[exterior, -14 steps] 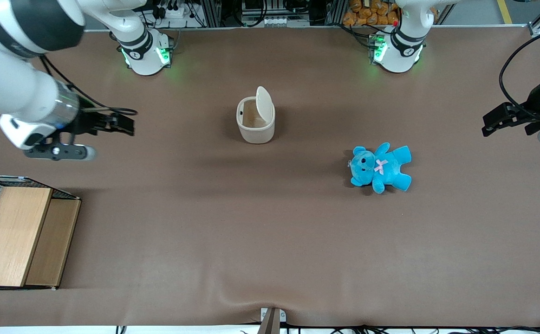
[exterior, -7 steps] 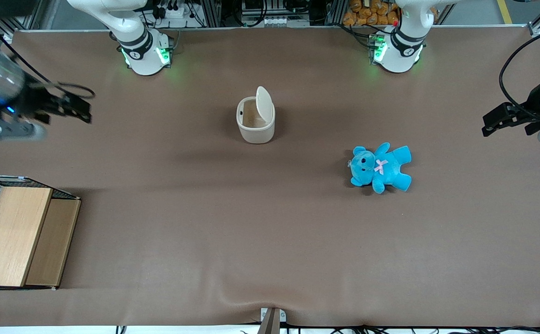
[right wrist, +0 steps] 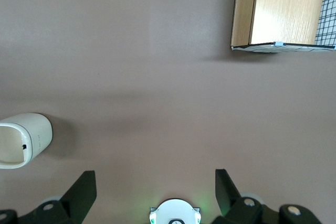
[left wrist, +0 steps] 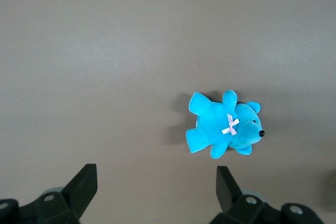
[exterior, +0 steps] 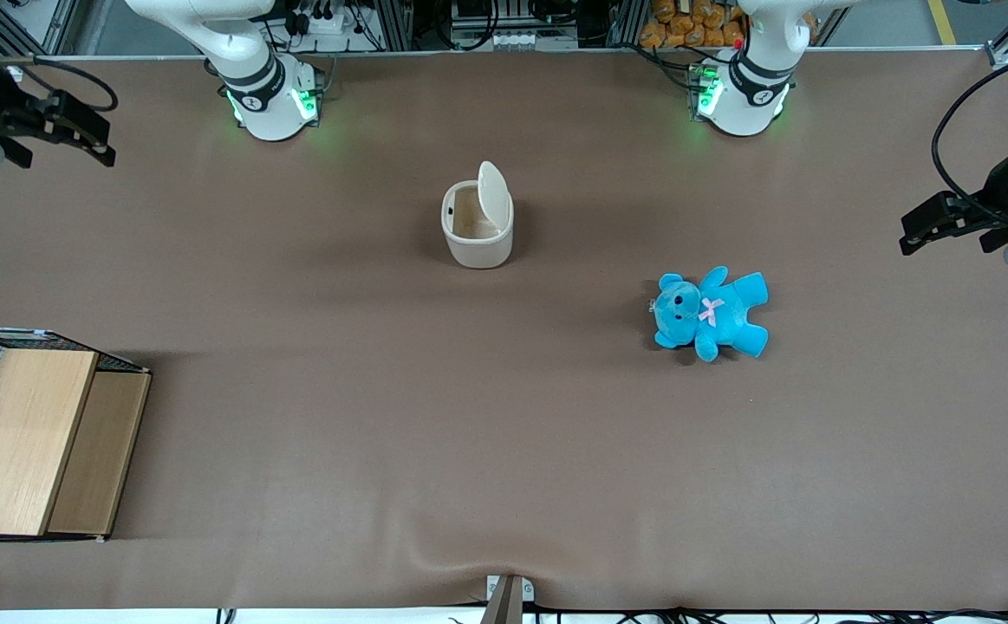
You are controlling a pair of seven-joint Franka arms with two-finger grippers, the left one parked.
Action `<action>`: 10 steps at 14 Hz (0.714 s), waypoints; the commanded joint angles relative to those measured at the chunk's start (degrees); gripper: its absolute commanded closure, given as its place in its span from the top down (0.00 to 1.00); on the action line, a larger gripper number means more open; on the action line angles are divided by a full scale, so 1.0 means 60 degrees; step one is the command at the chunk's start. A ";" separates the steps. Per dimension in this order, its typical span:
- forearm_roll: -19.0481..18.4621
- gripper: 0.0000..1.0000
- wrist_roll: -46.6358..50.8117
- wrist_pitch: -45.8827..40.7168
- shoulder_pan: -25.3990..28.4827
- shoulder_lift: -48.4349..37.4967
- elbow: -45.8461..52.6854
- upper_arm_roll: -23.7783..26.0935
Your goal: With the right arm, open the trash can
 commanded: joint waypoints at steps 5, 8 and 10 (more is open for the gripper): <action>-0.0086 1.00 -0.0194 0.0662 -0.0352 -0.0065 -0.0420 -0.0076; -0.0012 1.00 -0.0472 0.0590 -0.0264 -0.0036 -0.0435 -0.0488; -0.0027 1.00 -0.0488 0.0589 -0.0279 -0.0021 -0.0435 -0.0619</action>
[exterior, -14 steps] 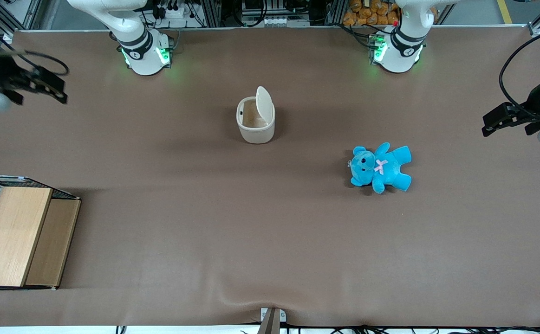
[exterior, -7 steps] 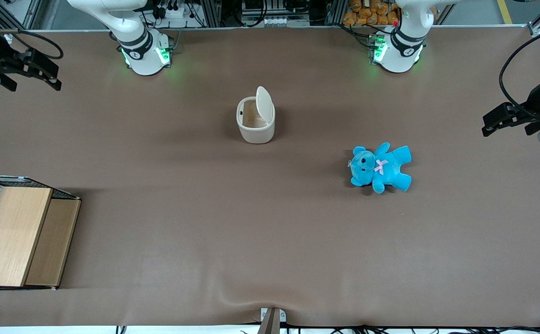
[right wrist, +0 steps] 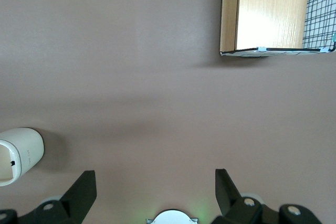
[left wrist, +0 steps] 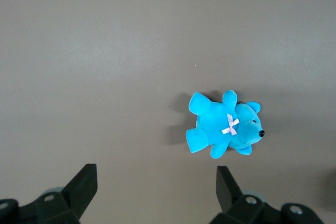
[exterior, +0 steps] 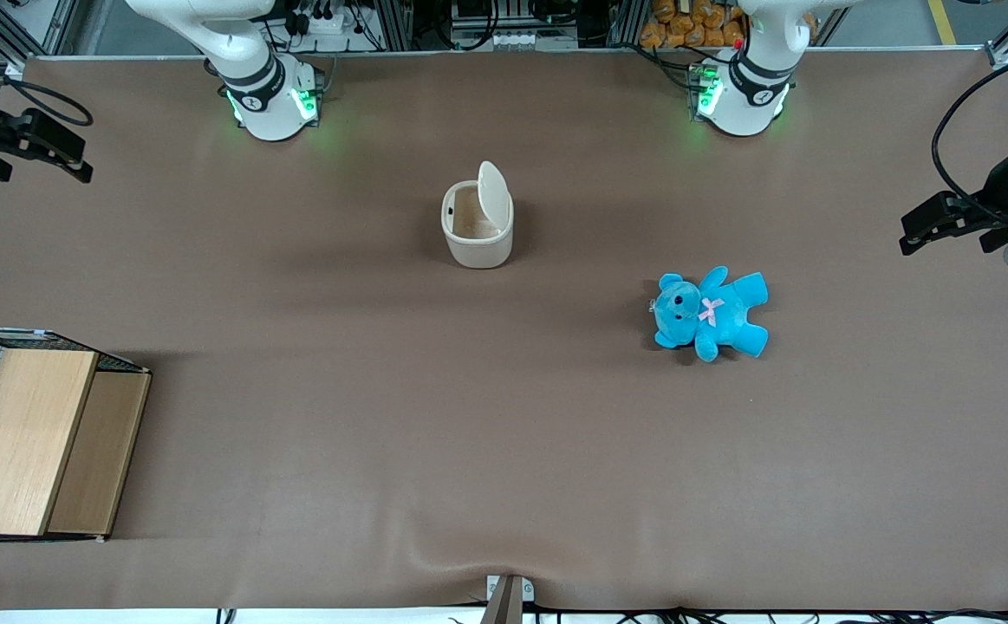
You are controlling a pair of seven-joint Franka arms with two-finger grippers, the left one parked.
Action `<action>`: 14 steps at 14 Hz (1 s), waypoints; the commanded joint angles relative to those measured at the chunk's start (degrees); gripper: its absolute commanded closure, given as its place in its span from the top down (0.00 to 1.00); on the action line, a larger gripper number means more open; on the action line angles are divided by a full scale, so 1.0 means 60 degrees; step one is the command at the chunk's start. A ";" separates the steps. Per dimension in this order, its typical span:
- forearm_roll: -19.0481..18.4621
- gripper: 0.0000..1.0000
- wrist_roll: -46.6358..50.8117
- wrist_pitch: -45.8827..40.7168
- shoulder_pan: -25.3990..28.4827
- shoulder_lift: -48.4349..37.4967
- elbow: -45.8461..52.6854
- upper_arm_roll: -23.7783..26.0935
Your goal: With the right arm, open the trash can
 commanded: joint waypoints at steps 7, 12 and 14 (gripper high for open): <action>-0.0019 1.00 -0.0336 0.0016 -0.0094 0.0185 0.0022 -0.0069; -0.0019 1.00 -0.0307 0.0001 -0.0036 0.0185 0.0037 -0.0069; -0.0019 1.00 -0.0321 0.0001 -0.0050 0.0200 0.0037 -0.0069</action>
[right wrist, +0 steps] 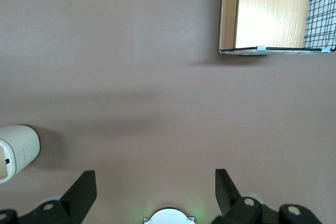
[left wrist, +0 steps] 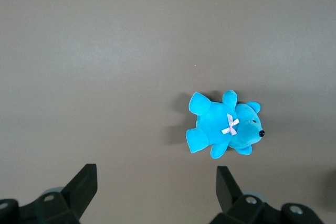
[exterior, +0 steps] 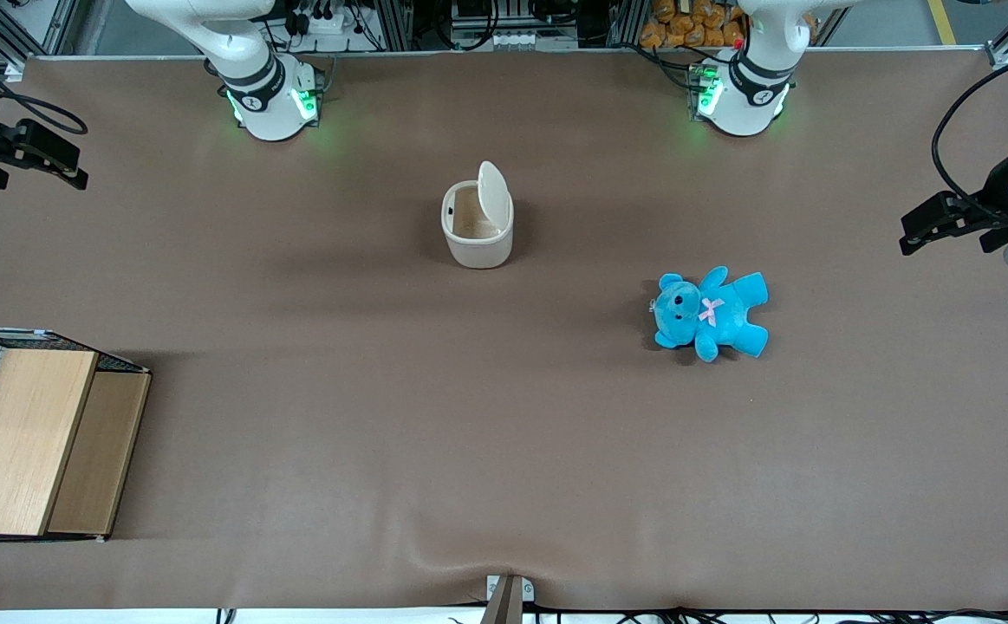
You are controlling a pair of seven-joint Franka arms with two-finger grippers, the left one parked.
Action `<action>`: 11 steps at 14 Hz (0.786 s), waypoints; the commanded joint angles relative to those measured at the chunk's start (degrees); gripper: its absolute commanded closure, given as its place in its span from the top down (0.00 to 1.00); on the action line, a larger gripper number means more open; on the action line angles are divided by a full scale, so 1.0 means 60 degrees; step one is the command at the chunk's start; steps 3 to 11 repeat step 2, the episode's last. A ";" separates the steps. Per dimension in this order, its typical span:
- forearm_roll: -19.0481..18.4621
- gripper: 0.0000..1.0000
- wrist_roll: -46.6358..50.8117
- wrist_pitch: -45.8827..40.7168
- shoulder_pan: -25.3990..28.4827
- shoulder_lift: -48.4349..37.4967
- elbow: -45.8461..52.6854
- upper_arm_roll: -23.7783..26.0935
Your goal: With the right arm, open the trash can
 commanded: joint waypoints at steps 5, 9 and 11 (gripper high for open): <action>-0.0020 1.00 -0.0116 -0.0029 -0.0050 0.0028 0.0043 0.0035; -0.0020 1.00 -0.0116 -0.0029 -0.0050 0.0028 0.0043 0.0035; -0.0020 1.00 -0.0116 -0.0029 -0.0050 0.0028 0.0043 0.0035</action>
